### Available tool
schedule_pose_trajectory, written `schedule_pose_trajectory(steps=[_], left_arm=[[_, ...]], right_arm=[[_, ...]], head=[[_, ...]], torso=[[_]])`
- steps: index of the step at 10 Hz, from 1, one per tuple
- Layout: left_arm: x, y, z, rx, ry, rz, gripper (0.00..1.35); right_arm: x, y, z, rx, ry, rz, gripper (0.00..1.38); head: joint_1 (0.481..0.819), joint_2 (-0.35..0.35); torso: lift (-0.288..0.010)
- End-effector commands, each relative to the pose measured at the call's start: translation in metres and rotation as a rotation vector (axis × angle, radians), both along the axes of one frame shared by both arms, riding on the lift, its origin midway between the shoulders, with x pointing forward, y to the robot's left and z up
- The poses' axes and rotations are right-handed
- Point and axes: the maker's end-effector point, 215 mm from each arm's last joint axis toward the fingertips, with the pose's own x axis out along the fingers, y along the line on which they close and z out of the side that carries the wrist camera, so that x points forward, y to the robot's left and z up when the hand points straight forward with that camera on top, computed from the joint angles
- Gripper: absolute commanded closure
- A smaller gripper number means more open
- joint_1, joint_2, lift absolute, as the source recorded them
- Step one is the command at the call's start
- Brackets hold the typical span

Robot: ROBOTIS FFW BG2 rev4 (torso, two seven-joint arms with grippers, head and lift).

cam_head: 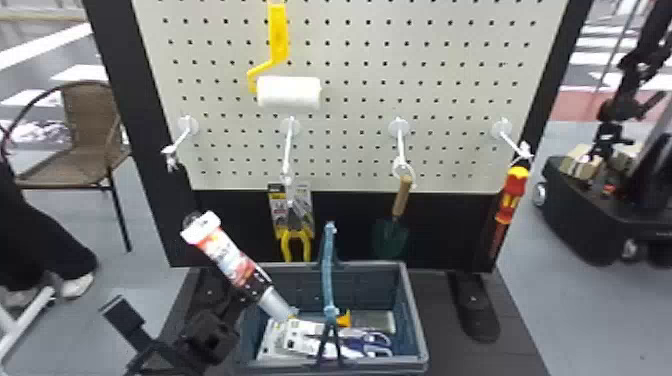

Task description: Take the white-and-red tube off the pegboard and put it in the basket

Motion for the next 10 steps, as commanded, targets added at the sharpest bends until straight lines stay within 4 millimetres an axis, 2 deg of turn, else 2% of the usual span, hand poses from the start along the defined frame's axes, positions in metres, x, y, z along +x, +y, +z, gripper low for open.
schedule_pose_trajectory(steps=[1, 4, 6, 7, 8, 9, 10], left_arm=[[0.001, -0.024, -0.003, -0.002, 0.003, -0.045, 1.22], [-0.001, -0.06, -0.006, 0.017, -0.003, -0.12, 1.22], [-0.006, -0.076, -0.012, 0.013, 0.018, -0.164, 1.22], [-0.005, -0.075, -0.011, 0.017, 0.011, -0.158, 1.12], [-0.003, -0.073, -0.009, 0.023, 0.0, -0.149, 0.57], [-0.001, -0.07, -0.007, 0.033, -0.008, -0.142, 0.15], [0.0, -0.069, -0.006, 0.034, -0.012, -0.137, 0.07]], right_arm=[[0.0, 0.0, -0.001, 0.0, 0.002, 0.0, 0.24], [0.0, 0.001, -0.002, 0.002, 0.002, 0.004, 0.24], [0.001, 0.001, -0.003, 0.002, 0.004, 0.006, 0.24], [0.001, 0.001, -0.004, 0.004, 0.005, 0.007, 0.24], [0.0, 0.001, -0.004, 0.005, 0.006, 0.009, 0.24], [0.001, 0.001, -0.003, 0.006, 0.002, 0.009, 0.24], [0.0, 0.001, -0.004, 0.004, 0.006, 0.01, 0.24]], head=[[0.549, 0.0], [0.549, 0.0], [0.549, 0.0], [0.549, 0.0], [0.549, 0.0], [0.549, 0.0], [0.549, 0.0]], torso=[[-0.1], [-0.1], [-0.1], [-0.1], [-0.1], [-0.1], [-0.1]])
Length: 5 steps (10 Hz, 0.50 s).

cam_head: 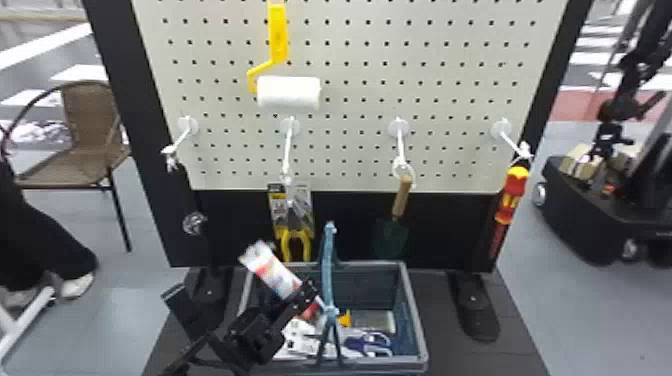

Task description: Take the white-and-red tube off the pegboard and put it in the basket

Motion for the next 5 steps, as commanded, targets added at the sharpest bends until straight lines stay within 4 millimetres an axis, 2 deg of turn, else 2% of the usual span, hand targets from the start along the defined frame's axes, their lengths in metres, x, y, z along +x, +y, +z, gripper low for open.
schedule_pose_trajectory(steps=[1, 2, 5], left_arm=[[0.0003, 0.0, 0.0012, 0.0, -0.005, 0.001, 0.16], [-0.0001, -0.0011, 0.0007, 0.001, -0.004, -0.001, 0.2], [0.0006, -0.0006, 0.0017, 0.001, -0.006, -0.001, 0.21]], right_arm=[[-0.0002, 0.0001, 0.0001, 0.001, 0.0, 0.001, 0.24], [0.0006, 0.0001, 0.0008, 0.001, -0.002, 0.001, 0.24], [0.0002, -0.0001, -0.0001, 0.004, 0.0, 0.002, 0.24]], head=[[0.549, 0.0], [0.549, 0.0], [0.549, 0.0]], torso=[[-0.1], [-0.1], [-0.1]])
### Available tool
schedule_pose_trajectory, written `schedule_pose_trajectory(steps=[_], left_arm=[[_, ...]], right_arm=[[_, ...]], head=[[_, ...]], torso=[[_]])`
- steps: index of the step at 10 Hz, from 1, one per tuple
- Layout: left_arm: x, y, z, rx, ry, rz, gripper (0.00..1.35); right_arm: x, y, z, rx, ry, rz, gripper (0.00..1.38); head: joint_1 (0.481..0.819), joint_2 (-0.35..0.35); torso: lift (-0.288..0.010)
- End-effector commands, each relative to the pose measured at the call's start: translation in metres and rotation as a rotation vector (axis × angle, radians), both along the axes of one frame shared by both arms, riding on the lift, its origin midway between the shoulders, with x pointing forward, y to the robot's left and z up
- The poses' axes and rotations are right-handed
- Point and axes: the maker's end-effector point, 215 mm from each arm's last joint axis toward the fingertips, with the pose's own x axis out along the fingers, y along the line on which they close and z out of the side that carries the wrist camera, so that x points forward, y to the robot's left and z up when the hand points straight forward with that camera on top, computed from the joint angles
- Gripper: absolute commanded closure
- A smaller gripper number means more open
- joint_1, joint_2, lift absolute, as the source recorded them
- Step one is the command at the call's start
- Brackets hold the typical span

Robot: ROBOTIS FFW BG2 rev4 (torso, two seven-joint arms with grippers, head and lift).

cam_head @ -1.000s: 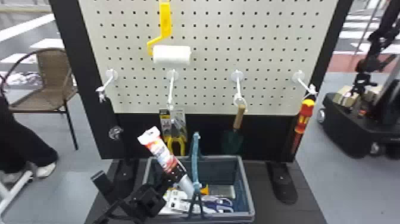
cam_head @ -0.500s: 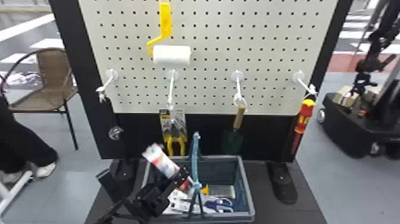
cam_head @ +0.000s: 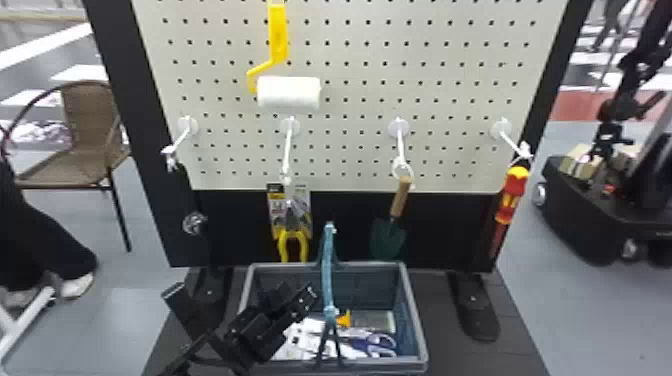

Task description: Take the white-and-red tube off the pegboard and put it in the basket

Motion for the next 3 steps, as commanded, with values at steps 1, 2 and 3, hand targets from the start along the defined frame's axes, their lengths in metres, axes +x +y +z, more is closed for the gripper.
schedule_pose_trajectory(steps=[1, 2, 3], left_arm=[[0.0001, 0.0003, 0.0003, 0.0, -0.001, 0.001, 0.21], [0.0001, 0.0003, 0.0003, 0.0, -0.001, 0.001, 0.21], [0.0008, 0.0014, 0.0014, -0.001, -0.005, 0.006, 0.21]], right_arm=[[-0.0003, -0.0001, -0.0011, 0.0, 0.002, 0.0, 0.24], [-0.0004, 0.0, -0.0011, -0.002, 0.002, 0.0, 0.24], [-0.0004, 0.0, -0.0011, -0.002, 0.002, 0.0, 0.24]], head=[[0.549, 0.0], [0.549, 0.0], [0.549, 0.0]], torso=[[-0.1], [-0.1], [-0.1]])
